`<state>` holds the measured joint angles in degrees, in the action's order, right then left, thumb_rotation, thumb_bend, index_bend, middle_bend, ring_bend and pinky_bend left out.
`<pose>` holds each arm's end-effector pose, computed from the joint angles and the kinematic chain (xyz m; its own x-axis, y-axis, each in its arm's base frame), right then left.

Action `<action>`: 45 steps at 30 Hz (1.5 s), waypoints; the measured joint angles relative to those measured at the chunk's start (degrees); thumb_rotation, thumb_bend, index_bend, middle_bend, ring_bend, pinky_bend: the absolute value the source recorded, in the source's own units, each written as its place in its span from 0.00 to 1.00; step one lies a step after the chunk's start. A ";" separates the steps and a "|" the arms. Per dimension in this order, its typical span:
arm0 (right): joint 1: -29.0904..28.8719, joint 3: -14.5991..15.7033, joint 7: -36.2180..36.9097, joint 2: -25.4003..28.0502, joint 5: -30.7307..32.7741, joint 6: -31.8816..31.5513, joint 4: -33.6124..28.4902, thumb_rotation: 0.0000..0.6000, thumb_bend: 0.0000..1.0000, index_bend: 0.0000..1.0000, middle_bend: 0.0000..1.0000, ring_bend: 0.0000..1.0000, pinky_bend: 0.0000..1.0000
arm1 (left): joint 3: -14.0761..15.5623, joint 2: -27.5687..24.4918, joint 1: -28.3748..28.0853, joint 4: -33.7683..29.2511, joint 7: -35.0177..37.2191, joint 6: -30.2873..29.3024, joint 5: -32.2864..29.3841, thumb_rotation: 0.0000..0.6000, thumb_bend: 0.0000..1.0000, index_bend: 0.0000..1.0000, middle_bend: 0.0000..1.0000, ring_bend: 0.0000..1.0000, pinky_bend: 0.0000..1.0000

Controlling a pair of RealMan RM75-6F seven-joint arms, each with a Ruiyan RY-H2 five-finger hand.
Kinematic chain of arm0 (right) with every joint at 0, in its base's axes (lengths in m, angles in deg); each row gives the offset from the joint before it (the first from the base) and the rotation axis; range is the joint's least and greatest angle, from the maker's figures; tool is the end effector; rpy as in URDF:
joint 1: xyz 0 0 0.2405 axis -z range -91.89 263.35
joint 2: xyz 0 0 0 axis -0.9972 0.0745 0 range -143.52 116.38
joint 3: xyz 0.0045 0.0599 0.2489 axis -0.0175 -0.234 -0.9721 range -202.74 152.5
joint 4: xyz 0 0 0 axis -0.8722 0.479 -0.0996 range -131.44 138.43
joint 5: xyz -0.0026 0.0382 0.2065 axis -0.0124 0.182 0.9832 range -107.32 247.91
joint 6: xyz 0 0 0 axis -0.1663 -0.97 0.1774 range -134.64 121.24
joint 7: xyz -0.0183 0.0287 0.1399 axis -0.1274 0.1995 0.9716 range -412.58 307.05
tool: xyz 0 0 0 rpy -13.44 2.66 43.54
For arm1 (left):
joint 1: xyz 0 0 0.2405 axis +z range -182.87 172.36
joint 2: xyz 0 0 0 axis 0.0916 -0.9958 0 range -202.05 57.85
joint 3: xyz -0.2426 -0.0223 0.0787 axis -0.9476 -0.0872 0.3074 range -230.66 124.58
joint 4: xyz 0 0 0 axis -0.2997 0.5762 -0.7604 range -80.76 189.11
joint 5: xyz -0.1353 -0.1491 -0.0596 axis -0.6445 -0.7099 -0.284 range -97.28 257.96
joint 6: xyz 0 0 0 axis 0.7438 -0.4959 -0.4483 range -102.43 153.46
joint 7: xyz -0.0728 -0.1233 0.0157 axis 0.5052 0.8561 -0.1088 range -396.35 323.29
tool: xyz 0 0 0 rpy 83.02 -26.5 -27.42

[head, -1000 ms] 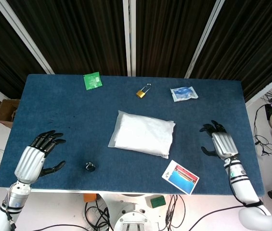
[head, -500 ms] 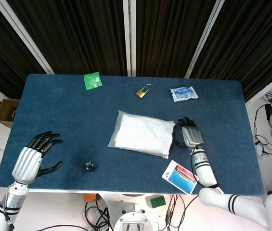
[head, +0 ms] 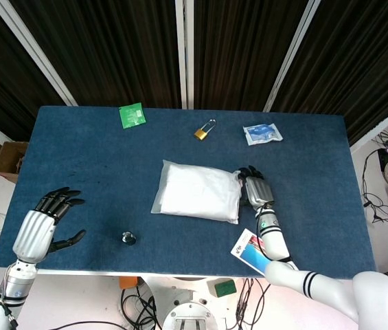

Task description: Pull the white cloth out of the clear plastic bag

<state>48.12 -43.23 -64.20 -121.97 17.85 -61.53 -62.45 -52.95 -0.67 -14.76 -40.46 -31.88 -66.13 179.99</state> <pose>-0.1827 -0.3463 -0.0860 0.0575 -0.3208 0.9454 -0.9968 0.0338 0.0721 -0.2418 0.1840 0.1162 0.1535 -0.0390 0.9874 0.9316 -0.3273 -0.1578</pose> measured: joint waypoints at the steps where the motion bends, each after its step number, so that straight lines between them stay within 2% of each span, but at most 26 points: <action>1: -0.13 -0.24 0.32 -0.52 0.05 -0.01 0.68 1.00 0.33 0.48 0.20 0.00 0.13 | -0.01 -0.03 0.04 0.03 0.06 -0.08 0.00 1.00 0.17 0.30 0.22 0.15 0.21; 8: -2.05 -2.05 1.57 -6.16 -0.83 -2.02 8.00 1.00 0.36 0.69 0.31 0.00 0.13 | -0.10 -0.64 0.32 -0.02 0.13 -0.48 -0.08 1.00 0.17 0.30 0.22 0.15 0.21; 10: -3.11 -2.85 1.42 -8.09 -1.14 -2.72 10.35 1.00 0.42 0.77 0.34 0.01 0.13 | -0.10 -0.83 0.19 -0.02 0.29 -0.11 -0.19 1.00 0.17 0.30 0.22 0.15 0.21; 14: -5.11 -4.10 0.51 -9.68 -2.31 -3.67 12.29 1.00 0.49 0.84 0.37 0.02 0.13 | 0.13 -1.66 -0.53 0.05 0.48 1.90 -0.40 1.00 0.17 0.30 0.22 0.15 0.21; 20: -6.00 -4.51 -1.92 -8.24 -3.30 -3.52 12.99 1.00 0.49 0.85 0.37 0.02 0.13 | 0.62 -2.85 -2.99 -0.01 -1.35 6.93 0.12 1.00 0.17 0.31 0.22 0.15 0.21; 23: -6.23 -5.87 -1.81 -8.10 -1.93 -2.76 13.08 1.00 0.49 0.85 0.37 0.02 0.13 | 0.39 -2.65 -5.23 0.18 -1.88 10.82 -0.21 1.00 0.17 0.31 0.22 0.15 0.21; 28: -7.04 -9.85 -1.19 -7.83 1.71 -1.77 11.19 1.00 0.49 0.84 0.37 0.02 0.13 | -0.72 -0.72 -9.30 0.77 -2.21 17.16 -2.03 1.00 0.17 0.31 0.22 0.15 0.21; 35: -9.14 -14.92 -3.80 -6.55 7.21 -2.23 6.55 1.00 0.48 0.84 0.37 0.03 0.13 | -3.39 5.48 -13.98 2.50 -6.29 23.00 -5.83 1.00 0.17 0.33 0.22 0.15 0.21; 40: -10.48 -15.63 -7.24 -6.16 10.73 -3.18 4.39 1.00 0.48 0.84 0.37 0.03 0.13 | -5.41 11.09 -16.47 4.46 -9.81 26.13 -10.08 1.00 0.16 0.36 0.22 0.15 0.21; 45: -10.93 -15.76 -7.83 -7.18 13.49 -3.78 4.23 1.00 0.48 0.84 0.37 0.03 0.13 | -7.19 18.33 -18.96 9.56 -15.30 28.91 -14.81 1.00 0.16 0.36 0.21 0.15 0.21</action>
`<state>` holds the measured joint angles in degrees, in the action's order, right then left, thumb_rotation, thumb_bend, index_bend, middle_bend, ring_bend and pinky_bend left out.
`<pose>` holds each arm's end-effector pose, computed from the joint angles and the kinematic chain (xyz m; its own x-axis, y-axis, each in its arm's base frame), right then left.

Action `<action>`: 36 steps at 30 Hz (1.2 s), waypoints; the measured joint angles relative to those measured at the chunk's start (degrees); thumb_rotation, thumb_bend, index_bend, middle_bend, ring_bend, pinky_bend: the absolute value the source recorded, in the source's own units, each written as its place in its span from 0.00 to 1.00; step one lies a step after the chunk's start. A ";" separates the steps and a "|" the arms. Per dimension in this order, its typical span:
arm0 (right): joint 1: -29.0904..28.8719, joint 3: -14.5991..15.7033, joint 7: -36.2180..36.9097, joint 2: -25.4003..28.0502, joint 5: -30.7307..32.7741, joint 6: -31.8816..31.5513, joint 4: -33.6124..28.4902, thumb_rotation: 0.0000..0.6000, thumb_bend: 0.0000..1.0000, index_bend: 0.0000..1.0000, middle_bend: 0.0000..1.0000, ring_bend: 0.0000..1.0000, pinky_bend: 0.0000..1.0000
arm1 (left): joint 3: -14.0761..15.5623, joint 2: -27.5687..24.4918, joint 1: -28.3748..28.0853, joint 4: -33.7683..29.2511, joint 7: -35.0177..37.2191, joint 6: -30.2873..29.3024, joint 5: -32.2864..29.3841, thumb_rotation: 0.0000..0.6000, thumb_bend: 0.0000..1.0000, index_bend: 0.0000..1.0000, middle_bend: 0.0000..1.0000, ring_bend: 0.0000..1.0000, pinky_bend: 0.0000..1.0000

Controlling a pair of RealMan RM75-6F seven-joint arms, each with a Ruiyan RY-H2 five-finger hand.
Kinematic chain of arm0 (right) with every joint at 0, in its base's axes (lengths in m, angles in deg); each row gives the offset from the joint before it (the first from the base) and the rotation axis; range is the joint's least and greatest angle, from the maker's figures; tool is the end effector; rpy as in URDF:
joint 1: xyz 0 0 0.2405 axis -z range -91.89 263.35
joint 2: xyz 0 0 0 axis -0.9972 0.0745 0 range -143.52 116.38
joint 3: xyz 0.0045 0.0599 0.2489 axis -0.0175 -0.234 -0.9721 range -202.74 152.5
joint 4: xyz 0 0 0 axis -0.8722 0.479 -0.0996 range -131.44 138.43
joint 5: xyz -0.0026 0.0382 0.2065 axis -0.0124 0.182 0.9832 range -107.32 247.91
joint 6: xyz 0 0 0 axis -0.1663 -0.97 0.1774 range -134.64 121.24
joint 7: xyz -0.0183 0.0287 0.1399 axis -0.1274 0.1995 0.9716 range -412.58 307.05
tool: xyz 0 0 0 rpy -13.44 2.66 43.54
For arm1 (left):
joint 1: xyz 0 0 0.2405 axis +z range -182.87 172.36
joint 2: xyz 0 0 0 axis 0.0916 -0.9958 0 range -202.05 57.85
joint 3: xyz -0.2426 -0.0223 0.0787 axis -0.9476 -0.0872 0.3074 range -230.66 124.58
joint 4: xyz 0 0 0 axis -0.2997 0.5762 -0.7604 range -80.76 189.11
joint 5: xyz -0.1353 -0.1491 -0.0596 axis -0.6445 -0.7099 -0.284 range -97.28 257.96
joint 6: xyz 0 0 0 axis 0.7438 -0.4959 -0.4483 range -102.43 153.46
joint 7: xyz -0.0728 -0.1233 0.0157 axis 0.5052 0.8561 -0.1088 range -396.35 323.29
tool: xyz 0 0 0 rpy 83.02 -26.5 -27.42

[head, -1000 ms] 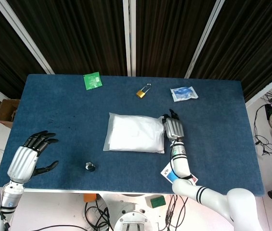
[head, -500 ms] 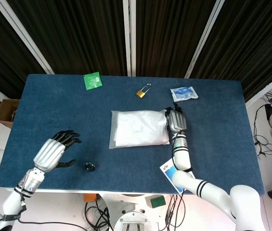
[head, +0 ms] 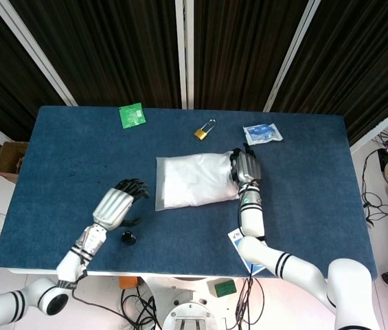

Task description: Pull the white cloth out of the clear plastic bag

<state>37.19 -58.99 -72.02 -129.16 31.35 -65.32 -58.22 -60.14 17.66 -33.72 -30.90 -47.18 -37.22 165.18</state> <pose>-0.1133 -0.3983 -0.0799 -0.1215 -0.1795 0.9762 -0.9806 0.1742 -0.0900 -0.1805 0.2803 -0.0144 0.3645 0.2067 0.9080 0.8672 -0.4305 -0.2502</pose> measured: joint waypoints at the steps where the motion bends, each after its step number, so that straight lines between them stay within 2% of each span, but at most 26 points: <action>1: -0.13 -0.04 -0.19 -0.29 0.53 -0.16 -0.01 1.00 0.48 0.84 0.37 0.03 0.13 | -0.33 1.12 -0.37 0.98 -1.03 0.42 -1.06 1.00 0.16 0.36 0.21 0.15 0.21; 6: -0.89 -0.89 -0.62 -1.64 3.41 -0.65 -0.87 1.00 0.48 0.84 0.37 0.04 0.13 | -1.79 6.62 -1.84 5.01 -5.56 1.84 -6.42 1.00 0.16 0.35 0.20 0.15 0.21; 12: -2.00 -1.08 -1.24 -2.64 4.90 -1.41 -2.27 1.00 0.48 0.84 0.37 0.04 0.13 | -1.88 10.81 -2.77 10.05 -10.11 1.99 -9.15 1.00 0.15 0.35 0.20 0.15 0.22; 26: -2.12 -0.90 -0.95 -1.95 6.51 -1.13 -2.58 1.00 0.48 0.83 0.37 0.04 0.13 | 0.61 14.56 -1.43 16.73 -12.27 -2.23 -9.03 1.00 0.15 0.41 0.20 0.15 0.22; 36: -2.51 -1.18 -0.71 -1.84 8.14 -0.57 -2.08 1.00 0.48 0.83 0.37 0.04 0.12 | 0.86 16.52 -2.45 19.08 -10.84 -1.41 -8.01 1.00 0.17 0.44 0.20 0.15 0.22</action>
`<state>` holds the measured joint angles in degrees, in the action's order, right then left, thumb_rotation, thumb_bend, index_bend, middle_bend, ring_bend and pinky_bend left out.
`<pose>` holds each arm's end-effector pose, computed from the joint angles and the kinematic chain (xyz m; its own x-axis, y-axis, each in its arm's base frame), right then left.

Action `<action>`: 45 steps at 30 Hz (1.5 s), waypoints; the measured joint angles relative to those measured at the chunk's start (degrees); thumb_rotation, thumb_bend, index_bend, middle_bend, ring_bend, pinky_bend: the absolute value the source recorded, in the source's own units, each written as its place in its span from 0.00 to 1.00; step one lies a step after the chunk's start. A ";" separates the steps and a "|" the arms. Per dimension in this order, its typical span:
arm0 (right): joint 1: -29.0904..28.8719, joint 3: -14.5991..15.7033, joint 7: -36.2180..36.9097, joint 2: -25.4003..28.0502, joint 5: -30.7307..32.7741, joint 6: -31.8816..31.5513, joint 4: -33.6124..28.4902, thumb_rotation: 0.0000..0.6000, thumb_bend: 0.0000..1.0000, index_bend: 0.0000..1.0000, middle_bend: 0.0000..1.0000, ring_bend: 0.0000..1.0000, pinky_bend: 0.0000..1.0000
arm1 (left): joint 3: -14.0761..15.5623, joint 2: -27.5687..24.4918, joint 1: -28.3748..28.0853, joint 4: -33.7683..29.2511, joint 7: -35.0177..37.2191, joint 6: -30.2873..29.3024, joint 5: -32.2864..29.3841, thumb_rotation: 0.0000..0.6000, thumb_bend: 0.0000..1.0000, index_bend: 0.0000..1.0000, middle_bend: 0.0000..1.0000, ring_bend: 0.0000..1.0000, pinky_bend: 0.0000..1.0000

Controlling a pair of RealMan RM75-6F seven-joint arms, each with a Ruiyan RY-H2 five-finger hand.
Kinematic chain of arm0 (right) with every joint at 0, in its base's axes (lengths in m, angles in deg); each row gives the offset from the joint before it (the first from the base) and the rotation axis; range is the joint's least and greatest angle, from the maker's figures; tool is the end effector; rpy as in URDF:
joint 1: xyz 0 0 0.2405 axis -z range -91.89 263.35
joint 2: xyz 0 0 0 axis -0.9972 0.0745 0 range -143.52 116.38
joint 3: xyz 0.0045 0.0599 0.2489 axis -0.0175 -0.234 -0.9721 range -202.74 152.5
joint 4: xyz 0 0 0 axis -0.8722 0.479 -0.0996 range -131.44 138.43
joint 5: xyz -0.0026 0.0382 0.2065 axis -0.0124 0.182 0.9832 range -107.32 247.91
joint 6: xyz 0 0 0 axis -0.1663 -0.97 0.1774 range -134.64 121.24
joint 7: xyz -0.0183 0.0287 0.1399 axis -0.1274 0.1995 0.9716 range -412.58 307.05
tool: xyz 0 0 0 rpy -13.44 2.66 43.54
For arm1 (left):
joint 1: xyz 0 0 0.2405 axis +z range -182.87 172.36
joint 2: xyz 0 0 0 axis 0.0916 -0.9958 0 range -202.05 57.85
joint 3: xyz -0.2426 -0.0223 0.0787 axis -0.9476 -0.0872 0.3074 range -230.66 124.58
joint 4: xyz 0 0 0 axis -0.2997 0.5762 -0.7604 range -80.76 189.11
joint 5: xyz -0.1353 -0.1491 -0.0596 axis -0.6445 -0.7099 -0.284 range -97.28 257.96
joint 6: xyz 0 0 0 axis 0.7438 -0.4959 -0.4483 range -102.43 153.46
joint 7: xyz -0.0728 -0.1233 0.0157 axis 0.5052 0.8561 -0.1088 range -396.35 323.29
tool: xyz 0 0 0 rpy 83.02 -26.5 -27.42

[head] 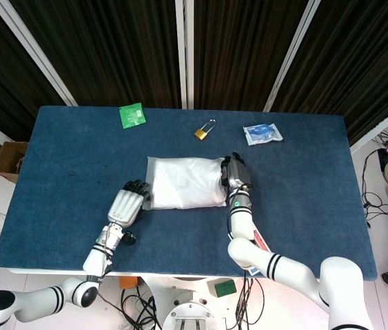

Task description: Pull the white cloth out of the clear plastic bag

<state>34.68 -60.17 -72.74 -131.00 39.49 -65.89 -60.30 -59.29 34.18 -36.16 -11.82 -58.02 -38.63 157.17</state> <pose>-0.0941 -0.3887 -0.0977 -0.2337 -0.2344 0.9436 -0.9521 0.2520 -0.1732 -0.1934 0.2920 -0.0831 0.5173 0.1614 0.8404 0.8279 -0.3432 -0.4437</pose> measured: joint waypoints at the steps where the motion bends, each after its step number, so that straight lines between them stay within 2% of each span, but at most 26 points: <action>1: -0.05 0.04 -0.01 0.01 0.07 0.04 0.11 1.00 0.48 0.83 0.37 0.04 0.12 | -0.06 0.28 -0.17 0.34 0.08 0.18 -0.02 1.00 0.18 0.45 0.20 0.15 0.22; 13: -0.32 0.20 0.50 0.32 0.63 0.36 0.43 1.00 0.46 0.82 0.36 0.04 0.11 | -0.73 2.56 -1.24 3.70 5.19 0.73 0.61 1.00 0.38 0.56 0.24 0.15 0.23; 20: -0.51 0.20 1.00 0.23 0.86 0.76 0.66 1.00 0.45 0.82 0.36 0.04 0.11 | 0.21 3.23 -1.57 6.28 8.65 -0.01 3.13 1.00 0.47 0.59 0.27 0.16 0.24; 25: -0.30 -0.07 1.51 0.69 1.50 1.26 0.14 1.00 0.45 0.81 0.36 0.04 0.10 | 0.82 3.92 -1.78 8.97 10.33 -1.38 4.95 1.00 0.53 0.66 0.32 0.18 0.27; 35: 0.85 0.79 1.17 3.10 1.83 1.20 -2.62 1.00 0.50 0.81 0.36 0.04 0.10 | 2.63 4.36 -0.95 13.20 15.39 -4.94 8.34 1.00 0.54 0.71 0.35 0.18 0.27; 45: 4.05 4.37 0.20 9.07 0.12 1.78 -7.97 1.00 0.53 0.82 0.36 0.04 0.09 | 3.29 -0.35 0.98 12.08 16.19 -6.13 8.46 1.00 0.54 0.72 0.35 0.18 0.27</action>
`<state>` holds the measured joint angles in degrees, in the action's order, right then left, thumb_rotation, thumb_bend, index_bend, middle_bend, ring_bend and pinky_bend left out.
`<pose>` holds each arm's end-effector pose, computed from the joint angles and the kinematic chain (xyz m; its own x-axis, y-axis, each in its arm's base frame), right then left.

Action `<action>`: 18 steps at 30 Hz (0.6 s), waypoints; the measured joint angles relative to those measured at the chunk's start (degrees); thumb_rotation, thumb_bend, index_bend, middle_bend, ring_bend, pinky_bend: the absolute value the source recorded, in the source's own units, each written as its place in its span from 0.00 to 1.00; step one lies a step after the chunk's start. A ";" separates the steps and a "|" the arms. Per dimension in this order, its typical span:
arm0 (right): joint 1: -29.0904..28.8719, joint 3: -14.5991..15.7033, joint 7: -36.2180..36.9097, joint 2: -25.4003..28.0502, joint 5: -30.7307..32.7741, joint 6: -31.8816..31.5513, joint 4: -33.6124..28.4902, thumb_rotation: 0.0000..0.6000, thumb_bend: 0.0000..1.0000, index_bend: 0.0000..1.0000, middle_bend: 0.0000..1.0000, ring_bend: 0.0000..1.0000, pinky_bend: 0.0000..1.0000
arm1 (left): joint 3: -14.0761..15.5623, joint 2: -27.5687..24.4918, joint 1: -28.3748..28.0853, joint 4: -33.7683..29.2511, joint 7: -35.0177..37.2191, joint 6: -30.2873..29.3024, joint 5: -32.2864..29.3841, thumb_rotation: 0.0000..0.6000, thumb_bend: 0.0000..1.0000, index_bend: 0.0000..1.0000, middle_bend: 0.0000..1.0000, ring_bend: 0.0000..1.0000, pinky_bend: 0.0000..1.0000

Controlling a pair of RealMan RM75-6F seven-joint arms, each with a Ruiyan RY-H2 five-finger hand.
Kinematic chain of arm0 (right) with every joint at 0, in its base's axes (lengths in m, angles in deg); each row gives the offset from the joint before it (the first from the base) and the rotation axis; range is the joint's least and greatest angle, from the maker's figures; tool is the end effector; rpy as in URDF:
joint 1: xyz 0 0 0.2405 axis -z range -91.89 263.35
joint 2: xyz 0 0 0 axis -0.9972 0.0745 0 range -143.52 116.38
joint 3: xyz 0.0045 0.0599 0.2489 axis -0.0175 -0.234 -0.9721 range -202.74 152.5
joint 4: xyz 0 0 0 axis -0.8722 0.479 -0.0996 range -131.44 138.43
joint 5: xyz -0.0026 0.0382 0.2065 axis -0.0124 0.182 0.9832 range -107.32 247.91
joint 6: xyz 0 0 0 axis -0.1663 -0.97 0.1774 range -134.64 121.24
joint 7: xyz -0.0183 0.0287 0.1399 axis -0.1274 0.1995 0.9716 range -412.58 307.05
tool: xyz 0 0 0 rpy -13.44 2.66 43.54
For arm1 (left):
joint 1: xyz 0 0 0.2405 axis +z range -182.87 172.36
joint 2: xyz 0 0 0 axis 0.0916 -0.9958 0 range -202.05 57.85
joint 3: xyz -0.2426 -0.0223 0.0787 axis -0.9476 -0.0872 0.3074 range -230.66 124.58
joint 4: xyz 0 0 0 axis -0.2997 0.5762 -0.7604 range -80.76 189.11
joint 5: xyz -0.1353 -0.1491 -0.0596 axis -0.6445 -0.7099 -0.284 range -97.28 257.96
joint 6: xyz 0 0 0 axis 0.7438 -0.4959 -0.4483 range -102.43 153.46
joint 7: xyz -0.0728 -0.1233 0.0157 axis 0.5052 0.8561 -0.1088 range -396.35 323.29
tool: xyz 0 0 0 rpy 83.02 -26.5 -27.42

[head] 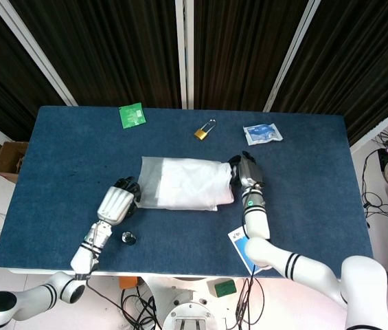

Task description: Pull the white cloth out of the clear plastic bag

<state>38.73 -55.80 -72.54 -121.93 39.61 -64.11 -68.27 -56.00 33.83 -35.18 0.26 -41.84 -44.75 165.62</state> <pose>-0.1218 -0.3886 -0.0660 -0.1818 -0.2631 0.9475 -0.9681 0.2168 -0.1256 -0.2288 0.2995 -0.0617 0.4807 0.0753 0.8736 0.8248 -0.3770 -0.4214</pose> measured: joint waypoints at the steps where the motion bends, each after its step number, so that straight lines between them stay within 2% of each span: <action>1: 0.42 0.34 0.00 0.82 -0.14 0.20 -0.73 1.00 0.53 0.82 0.36 0.04 0.09 | -0.01 -0.46 0.21 -0.16 -0.08 0.07 -0.21 1.00 0.54 0.72 0.35 0.18 0.27; 12: 6.35 2.58 3.42 12.47 -2.64 1.80 -10.69 1.00 0.54 0.82 0.36 0.04 0.09 | 0.08 -5.02 2.62 -0.88 -1.03 0.72 -2.15 1.00 0.54 0.72 0.35 0.18 0.26; 18: 9.50 3.14 6.10 18.52 -4.20 1.09 -14.19 1.00 0.54 0.82 0.36 0.04 0.09 | -0.12 -7.03 3.66 -0.71 -0.94 0.33 -2.74 1.00 0.54 0.72 0.34 0.18 0.26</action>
<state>48.23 -52.66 -66.44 -103.42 35.40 -63.02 -82.46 -56.12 26.80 -31.51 -0.44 -42.77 -44.42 162.89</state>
